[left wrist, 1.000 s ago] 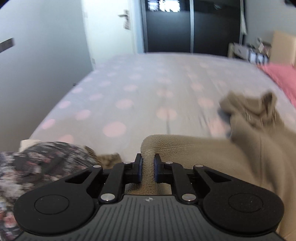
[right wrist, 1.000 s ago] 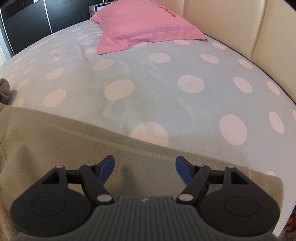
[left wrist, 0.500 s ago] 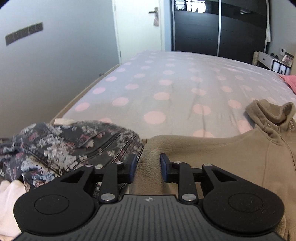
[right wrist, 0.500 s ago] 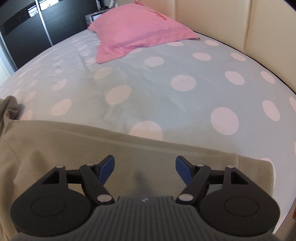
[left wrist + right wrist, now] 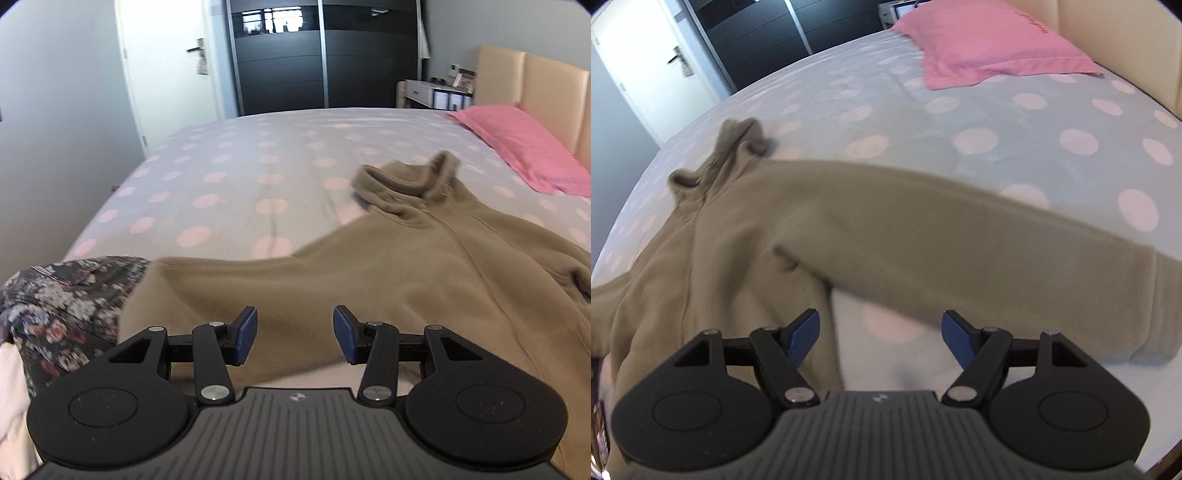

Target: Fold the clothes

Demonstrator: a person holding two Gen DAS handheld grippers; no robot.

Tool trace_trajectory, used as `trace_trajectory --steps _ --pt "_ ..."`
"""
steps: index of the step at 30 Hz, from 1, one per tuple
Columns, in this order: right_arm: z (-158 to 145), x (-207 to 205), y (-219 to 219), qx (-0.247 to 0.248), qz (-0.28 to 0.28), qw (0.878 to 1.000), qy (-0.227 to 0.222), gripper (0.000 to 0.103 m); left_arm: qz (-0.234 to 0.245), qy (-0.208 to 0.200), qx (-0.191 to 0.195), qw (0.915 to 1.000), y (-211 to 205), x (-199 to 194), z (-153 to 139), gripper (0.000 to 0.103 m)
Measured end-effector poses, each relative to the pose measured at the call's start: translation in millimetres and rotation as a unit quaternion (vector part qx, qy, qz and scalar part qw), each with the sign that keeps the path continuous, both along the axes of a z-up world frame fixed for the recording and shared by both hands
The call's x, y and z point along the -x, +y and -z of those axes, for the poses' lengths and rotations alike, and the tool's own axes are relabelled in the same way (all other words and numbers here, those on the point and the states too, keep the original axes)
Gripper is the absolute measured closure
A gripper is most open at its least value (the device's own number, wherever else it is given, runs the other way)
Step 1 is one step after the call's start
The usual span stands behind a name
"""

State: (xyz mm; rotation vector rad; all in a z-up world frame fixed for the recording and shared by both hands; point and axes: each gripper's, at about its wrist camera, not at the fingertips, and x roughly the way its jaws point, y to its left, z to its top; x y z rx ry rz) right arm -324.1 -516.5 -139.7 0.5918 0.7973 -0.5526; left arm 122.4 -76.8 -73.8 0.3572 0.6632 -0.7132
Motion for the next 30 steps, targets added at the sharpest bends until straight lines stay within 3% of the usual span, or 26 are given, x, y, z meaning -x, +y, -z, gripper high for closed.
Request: trace_trajectory --steps 4,10,15,19,22,27,28,30 --pt "-1.7 17.3 29.4 -0.019 0.005 1.0 0.016 0.028 0.053 0.011 -0.003 0.9985 -11.1 47.2 7.8 0.06" --pt "-1.1 56.7 64.4 -0.065 0.026 0.998 -0.005 0.037 0.145 0.03 -0.018 0.9889 -38.5 117.1 27.3 0.06" --pt "-9.3 87.2 101.6 -0.037 0.02 0.999 0.006 0.038 0.17 0.052 -0.054 0.9826 -61.0 149.6 45.9 0.059" --pt "-15.3 99.2 141.6 0.034 -0.036 0.996 0.068 0.038 0.196 0.074 -0.091 0.9735 -71.2 166.0 65.8 0.059" --pt "-13.2 97.9 173.4 0.107 -0.103 0.978 0.143 0.038 0.214 0.066 -0.109 0.9685 -73.9 177.2 71.8 0.059" --pt "22.9 70.3 207.7 0.199 -0.212 0.916 0.278 0.037 0.211 0.065 -0.102 0.97 -70.8 181.3 72.6 0.059" --pt "29.3 66.0 208.5 0.204 -0.222 0.908 0.29 0.037 0.208 0.065 -0.102 0.9706 -70.0 181.6 72.6 0.059" --pt "31.7 59.3 206.4 0.219 -0.22 0.906 0.287 0.038 0.203 0.065 -0.102 0.9716 -68.5 181.6 73.2 0.059"
